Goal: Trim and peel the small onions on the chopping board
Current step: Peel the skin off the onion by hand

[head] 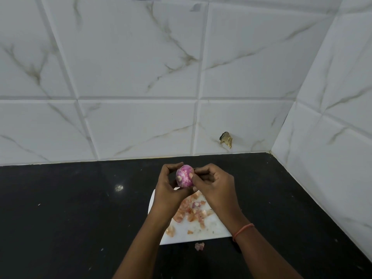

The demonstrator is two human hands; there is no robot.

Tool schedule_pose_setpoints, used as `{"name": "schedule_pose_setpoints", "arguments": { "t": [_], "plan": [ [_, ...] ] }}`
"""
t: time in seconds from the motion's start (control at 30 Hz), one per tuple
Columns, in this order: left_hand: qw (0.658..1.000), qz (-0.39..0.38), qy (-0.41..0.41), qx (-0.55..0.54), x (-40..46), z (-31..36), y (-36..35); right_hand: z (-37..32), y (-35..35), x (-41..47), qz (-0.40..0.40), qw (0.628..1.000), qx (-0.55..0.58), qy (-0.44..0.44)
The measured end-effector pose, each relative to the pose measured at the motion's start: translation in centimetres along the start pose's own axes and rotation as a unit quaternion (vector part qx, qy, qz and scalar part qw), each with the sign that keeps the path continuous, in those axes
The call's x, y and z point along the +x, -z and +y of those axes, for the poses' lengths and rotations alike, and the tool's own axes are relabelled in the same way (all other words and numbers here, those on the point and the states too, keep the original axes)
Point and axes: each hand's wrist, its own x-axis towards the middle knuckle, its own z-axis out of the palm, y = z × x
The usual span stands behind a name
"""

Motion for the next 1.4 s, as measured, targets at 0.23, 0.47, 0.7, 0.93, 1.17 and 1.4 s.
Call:
{"name": "schedule_pose_setpoints", "arguments": {
  "t": [0.23, 0.47, 0.7, 0.93, 1.17, 1.4],
  "plan": [
    [0.999, 0.02, -0.02, 0.019, -0.2, 0.2, -0.1, -0.3, -0.5, -0.8, -0.001, 0.999, -0.012, 0.036],
    [0.999, 0.024, -0.03, 0.033, -0.1, 0.1, -0.1, -0.3, -0.4, -0.6, -0.013, 0.998, -0.032, 0.051],
    [0.999, 0.006, -0.022, 0.031, 0.0, 0.0, 0.2, 0.0, 0.0, -0.1, -0.094, 0.977, -0.186, 0.041],
    [0.999, -0.032, 0.018, -0.024, -0.1, 0.4, 0.7, 0.6, 0.7, 0.3, -0.02, 0.998, -0.042, -0.048],
    [1.0, -0.007, 0.0, -0.025, -0.3, 0.3, 0.2, -0.2, 0.5, -0.5, -0.012, 0.999, -0.016, 0.035],
    [0.999, 0.019, -0.036, 0.009, 0.0, -0.2, 0.0, 0.2, -0.1, -0.9, -0.007, 0.989, -0.099, 0.109]
  ]
}}
